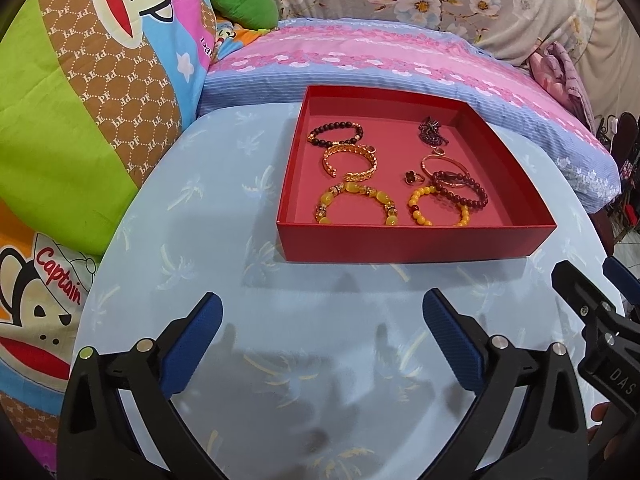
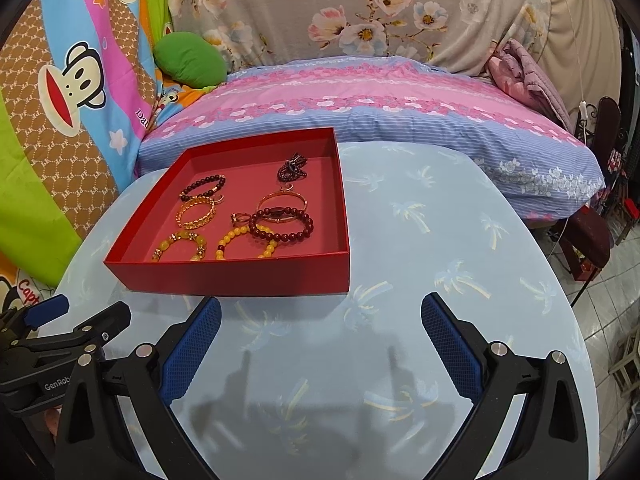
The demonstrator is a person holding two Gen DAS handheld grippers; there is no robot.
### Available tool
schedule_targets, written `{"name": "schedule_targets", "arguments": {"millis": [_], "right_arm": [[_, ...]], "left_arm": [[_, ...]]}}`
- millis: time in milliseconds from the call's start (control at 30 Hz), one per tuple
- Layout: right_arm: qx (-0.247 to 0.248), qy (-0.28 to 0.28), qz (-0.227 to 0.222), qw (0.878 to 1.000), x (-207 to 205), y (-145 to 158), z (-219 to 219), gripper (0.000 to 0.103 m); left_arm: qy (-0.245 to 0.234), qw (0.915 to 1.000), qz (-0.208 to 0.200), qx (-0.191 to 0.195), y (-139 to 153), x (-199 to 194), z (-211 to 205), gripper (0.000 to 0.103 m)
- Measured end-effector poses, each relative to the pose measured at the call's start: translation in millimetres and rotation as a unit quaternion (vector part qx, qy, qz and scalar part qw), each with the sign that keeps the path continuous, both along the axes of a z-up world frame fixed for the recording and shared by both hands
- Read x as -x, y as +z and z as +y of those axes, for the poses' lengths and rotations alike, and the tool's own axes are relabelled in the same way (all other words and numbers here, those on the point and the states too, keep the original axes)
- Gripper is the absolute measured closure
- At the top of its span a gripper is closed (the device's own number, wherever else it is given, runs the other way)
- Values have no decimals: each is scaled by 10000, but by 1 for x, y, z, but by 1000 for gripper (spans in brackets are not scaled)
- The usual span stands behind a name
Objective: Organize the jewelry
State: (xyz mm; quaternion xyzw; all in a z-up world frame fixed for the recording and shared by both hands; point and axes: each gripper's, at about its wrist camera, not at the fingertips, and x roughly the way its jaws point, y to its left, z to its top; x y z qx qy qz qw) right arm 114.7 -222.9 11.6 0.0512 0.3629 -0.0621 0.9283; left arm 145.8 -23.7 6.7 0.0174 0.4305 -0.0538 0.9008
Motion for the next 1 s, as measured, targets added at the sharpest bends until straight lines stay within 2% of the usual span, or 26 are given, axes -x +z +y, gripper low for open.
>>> {"name": "schedule_targets", "arguments": {"millis": [1000], "right_arm": [[53, 59, 24, 10000, 5, -3, 5, 6]], "left_arm": [[8, 10000, -81, -39, 5, 4, -2, 7]]}}
